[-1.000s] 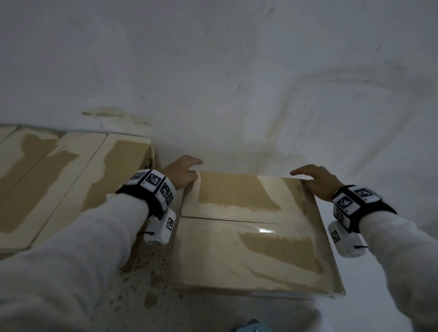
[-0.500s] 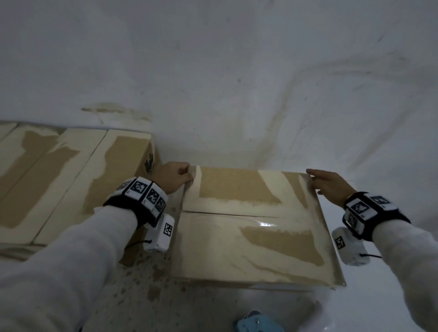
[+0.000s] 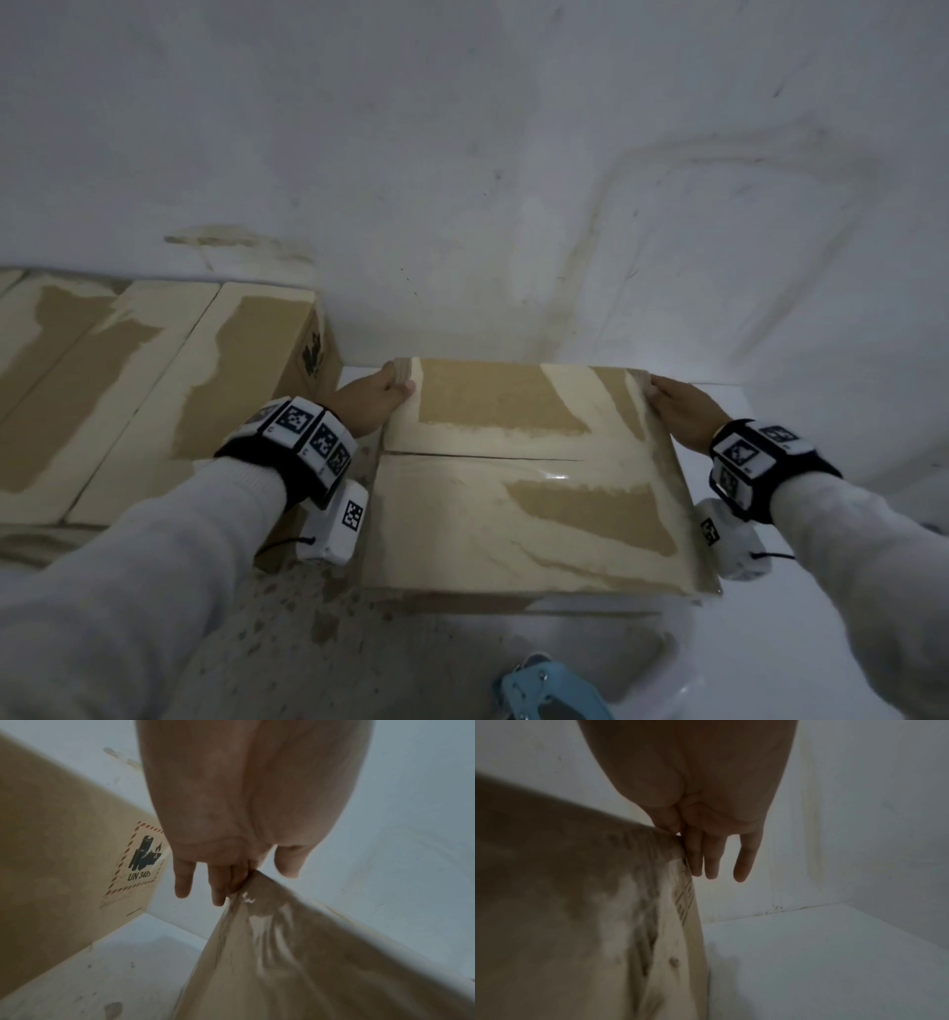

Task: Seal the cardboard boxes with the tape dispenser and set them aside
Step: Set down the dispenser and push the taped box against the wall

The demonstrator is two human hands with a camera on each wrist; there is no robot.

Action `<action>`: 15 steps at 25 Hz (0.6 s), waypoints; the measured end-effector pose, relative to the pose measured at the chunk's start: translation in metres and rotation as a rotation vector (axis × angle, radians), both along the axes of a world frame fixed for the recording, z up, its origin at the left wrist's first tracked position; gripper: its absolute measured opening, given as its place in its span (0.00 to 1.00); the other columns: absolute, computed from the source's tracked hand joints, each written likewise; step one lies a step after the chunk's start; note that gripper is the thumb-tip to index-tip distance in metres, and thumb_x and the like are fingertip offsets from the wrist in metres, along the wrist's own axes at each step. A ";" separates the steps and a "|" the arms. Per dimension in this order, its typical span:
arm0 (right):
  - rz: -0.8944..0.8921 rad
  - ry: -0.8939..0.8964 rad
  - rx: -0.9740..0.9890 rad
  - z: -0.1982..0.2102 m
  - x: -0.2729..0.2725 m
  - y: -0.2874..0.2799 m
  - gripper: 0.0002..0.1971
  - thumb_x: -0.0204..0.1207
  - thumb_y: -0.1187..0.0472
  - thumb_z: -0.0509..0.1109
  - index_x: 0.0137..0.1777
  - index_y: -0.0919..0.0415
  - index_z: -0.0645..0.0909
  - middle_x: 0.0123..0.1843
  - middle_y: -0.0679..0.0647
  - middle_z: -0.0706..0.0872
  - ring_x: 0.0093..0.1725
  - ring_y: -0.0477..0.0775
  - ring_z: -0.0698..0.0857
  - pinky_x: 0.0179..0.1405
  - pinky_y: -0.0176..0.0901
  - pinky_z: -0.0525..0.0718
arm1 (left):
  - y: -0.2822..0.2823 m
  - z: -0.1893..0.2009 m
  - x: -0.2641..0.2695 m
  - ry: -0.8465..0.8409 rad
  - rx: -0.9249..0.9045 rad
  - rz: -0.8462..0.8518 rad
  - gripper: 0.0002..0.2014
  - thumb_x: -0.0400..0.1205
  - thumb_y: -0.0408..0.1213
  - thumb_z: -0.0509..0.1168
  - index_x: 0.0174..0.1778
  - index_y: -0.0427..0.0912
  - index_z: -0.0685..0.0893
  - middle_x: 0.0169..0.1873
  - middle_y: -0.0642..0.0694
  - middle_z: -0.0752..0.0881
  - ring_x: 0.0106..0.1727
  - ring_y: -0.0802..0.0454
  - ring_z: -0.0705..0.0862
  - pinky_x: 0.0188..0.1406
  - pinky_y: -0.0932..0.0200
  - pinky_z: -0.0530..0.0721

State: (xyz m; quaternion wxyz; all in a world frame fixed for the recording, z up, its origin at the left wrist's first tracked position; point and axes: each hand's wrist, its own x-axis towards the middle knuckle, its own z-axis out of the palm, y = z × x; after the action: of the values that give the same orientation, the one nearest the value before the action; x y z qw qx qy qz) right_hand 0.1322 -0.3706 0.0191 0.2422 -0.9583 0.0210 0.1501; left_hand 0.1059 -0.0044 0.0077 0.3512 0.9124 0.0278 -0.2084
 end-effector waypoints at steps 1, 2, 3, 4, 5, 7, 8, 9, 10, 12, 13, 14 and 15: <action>-0.003 0.040 0.012 0.002 -0.002 0.002 0.23 0.86 0.56 0.49 0.79 0.62 0.62 0.77 0.65 0.72 0.73 0.65 0.72 0.66 0.50 0.69 | -0.004 0.000 -0.002 0.009 -0.036 0.010 0.31 0.87 0.49 0.47 0.84 0.40 0.46 0.84 0.44 0.52 0.84 0.46 0.55 0.80 0.54 0.54; -0.029 0.096 0.059 0.003 -0.005 0.004 0.26 0.86 0.54 0.50 0.82 0.58 0.52 0.81 0.64 0.65 0.77 0.66 0.68 0.72 0.52 0.65 | -0.007 0.001 -0.007 0.036 -0.061 0.026 0.32 0.87 0.49 0.47 0.84 0.41 0.42 0.84 0.46 0.49 0.84 0.48 0.52 0.80 0.57 0.52; -0.063 0.147 0.128 0.004 -0.008 0.007 0.30 0.85 0.53 0.51 0.83 0.56 0.43 0.83 0.64 0.60 0.79 0.66 0.64 0.74 0.55 0.63 | -0.010 0.002 -0.010 0.054 -0.078 0.031 0.33 0.87 0.49 0.47 0.83 0.42 0.39 0.84 0.48 0.47 0.84 0.49 0.50 0.79 0.60 0.51; -0.079 0.180 0.185 0.005 -0.010 0.008 0.33 0.84 0.54 0.52 0.83 0.54 0.37 0.84 0.63 0.55 0.80 0.66 0.62 0.75 0.57 0.62 | -0.012 0.001 -0.011 0.063 -0.078 0.025 0.35 0.87 0.50 0.48 0.83 0.42 0.37 0.84 0.48 0.43 0.85 0.51 0.48 0.79 0.60 0.50; -0.063 0.192 0.204 0.003 -0.012 0.009 0.35 0.84 0.53 0.53 0.82 0.53 0.33 0.85 0.60 0.51 0.81 0.65 0.60 0.77 0.58 0.61 | -0.012 0.001 -0.012 0.072 -0.064 0.010 0.36 0.86 0.50 0.49 0.82 0.41 0.34 0.84 0.48 0.41 0.85 0.51 0.47 0.80 0.60 0.50; 0.005 0.160 0.088 0.000 -0.015 0.009 0.37 0.83 0.49 0.53 0.81 0.51 0.31 0.86 0.54 0.47 0.83 0.61 0.55 0.80 0.62 0.55 | -0.012 0.004 -0.016 0.087 0.012 -0.028 0.38 0.86 0.52 0.49 0.82 0.41 0.33 0.84 0.47 0.40 0.85 0.50 0.47 0.80 0.58 0.50; 0.018 0.115 0.010 -0.001 -0.018 0.008 0.38 0.82 0.44 0.53 0.82 0.51 0.32 0.86 0.53 0.47 0.84 0.59 0.54 0.80 0.63 0.53 | -0.013 0.007 -0.018 0.068 0.052 -0.044 0.39 0.85 0.53 0.50 0.82 0.40 0.35 0.84 0.45 0.42 0.85 0.49 0.49 0.80 0.58 0.52; 0.006 0.068 -0.038 -0.001 -0.023 0.008 0.39 0.81 0.40 0.53 0.82 0.52 0.35 0.86 0.52 0.47 0.84 0.58 0.54 0.79 0.64 0.52 | -0.015 0.012 -0.021 0.018 0.080 -0.050 0.38 0.85 0.52 0.51 0.83 0.39 0.39 0.84 0.43 0.47 0.84 0.48 0.53 0.78 0.58 0.55; -0.023 0.029 -0.049 0.000 -0.029 0.009 0.40 0.80 0.38 0.54 0.83 0.53 0.38 0.86 0.53 0.48 0.84 0.58 0.55 0.79 0.63 0.52 | -0.016 0.015 -0.025 -0.053 0.105 -0.032 0.36 0.85 0.51 0.54 0.83 0.37 0.45 0.83 0.42 0.52 0.83 0.47 0.57 0.76 0.58 0.59; -0.043 -0.026 0.038 0.003 -0.045 0.011 0.39 0.80 0.40 0.56 0.83 0.57 0.45 0.85 0.55 0.54 0.82 0.57 0.59 0.79 0.59 0.56 | -0.017 0.020 -0.035 -0.145 0.118 0.013 0.33 0.85 0.47 0.57 0.81 0.34 0.55 0.81 0.39 0.60 0.80 0.45 0.63 0.73 0.57 0.64; -0.022 -0.032 0.090 0.003 -0.055 0.010 0.38 0.80 0.41 0.57 0.82 0.58 0.47 0.85 0.56 0.56 0.82 0.57 0.61 0.80 0.57 0.57 | -0.015 0.019 -0.041 -0.140 0.093 0.010 0.33 0.85 0.46 0.58 0.81 0.33 0.55 0.80 0.39 0.61 0.79 0.45 0.64 0.73 0.57 0.65; -0.004 -0.018 0.118 0.003 -0.066 0.008 0.38 0.80 0.41 0.57 0.83 0.58 0.46 0.85 0.55 0.56 0.82 0.56 0.60 0.81 0.57 0.57 | -0.012 0.016 -0.048 -0.085 0.032 -0.012 0.34 0.84 0.45 0.59 0.82 0.35 0.52 0.81 0.41 0.60 0.80 0.45 0.63 0.74 0.57 0.65; 0.004 0.009 0.126 0.002 -0.076 0.004 0.39 0.80 0.41 0.56 0.83 0.56 0.43 0.85 0.53 0.53 0.83 0.55 0.59 0.82 0.58 0.55 | -0.006 0.011 -0.055 0.000 -0.059 -0.039 0.38 0.84 0.46 0.59 0.83 0.37 0.46 0.82 0.44 0.57 0.81 0.47 0.61 0.76 0.56 0.63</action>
State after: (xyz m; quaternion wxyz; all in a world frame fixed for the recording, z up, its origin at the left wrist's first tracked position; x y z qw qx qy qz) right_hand 0.0561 -0.3666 0.0211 0.3017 -0.9405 0.0106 0.1559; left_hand 0.0508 -0.0106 0.0185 0.3738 0.9020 0.0038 -0.2162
